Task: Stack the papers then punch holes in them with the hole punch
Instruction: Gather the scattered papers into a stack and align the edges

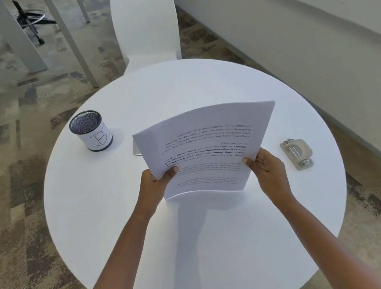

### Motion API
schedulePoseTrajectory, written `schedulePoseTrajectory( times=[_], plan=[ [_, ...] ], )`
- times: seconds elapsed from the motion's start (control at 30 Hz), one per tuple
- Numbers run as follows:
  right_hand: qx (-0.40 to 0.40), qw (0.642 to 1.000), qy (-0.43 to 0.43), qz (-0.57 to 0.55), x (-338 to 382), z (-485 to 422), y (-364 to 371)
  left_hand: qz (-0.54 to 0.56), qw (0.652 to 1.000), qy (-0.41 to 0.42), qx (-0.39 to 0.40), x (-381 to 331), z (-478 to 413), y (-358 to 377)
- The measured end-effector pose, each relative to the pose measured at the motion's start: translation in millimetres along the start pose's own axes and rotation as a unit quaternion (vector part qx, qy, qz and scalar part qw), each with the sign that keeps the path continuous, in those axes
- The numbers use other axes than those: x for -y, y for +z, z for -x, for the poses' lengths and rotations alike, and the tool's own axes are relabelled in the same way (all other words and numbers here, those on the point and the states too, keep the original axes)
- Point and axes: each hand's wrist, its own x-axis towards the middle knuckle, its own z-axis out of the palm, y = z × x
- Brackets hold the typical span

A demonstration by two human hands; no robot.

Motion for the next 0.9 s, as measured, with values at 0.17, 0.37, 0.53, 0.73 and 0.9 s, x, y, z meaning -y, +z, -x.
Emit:
schedulePoseTrajectory(
  times=[0.17, 0.37, 0.53, 0.73, 0.9],
  plan=[
    [0.012, 1.0, 0.005, -0.002, -0.8, 0.2, -0.7, -0.009, 1.0, -0.006, 0.015, 4.7, 1.2, -0.7],
    [0.001, 0.999, 0.025, 0.034, -4.4, 2.2, -1.7, 0.014, 1.0, -0.011, 0.011, 6.4, 2.2, 0.0],
    [-0.048, 0.99, -0.064, 0.113, 15.1, -9.0, -16.4, 0.088, 0.992, 0.052, -0.079, -25.1, -8.1, -1.0],
    [-0.074, 0.951, -0.199, 0.226, 50.9, -17.6, -30.9, -0.098, 0.972, 0.174, -0.12, -53.6, -8.5, -10.9],
    [-0.069, 0.901, -0.29, 0.316, 69.3, -14.5, -27.8, -0.223, 0.947, 0.232, 0.002, -61.2, -2.2, -5.3]
  ],
)
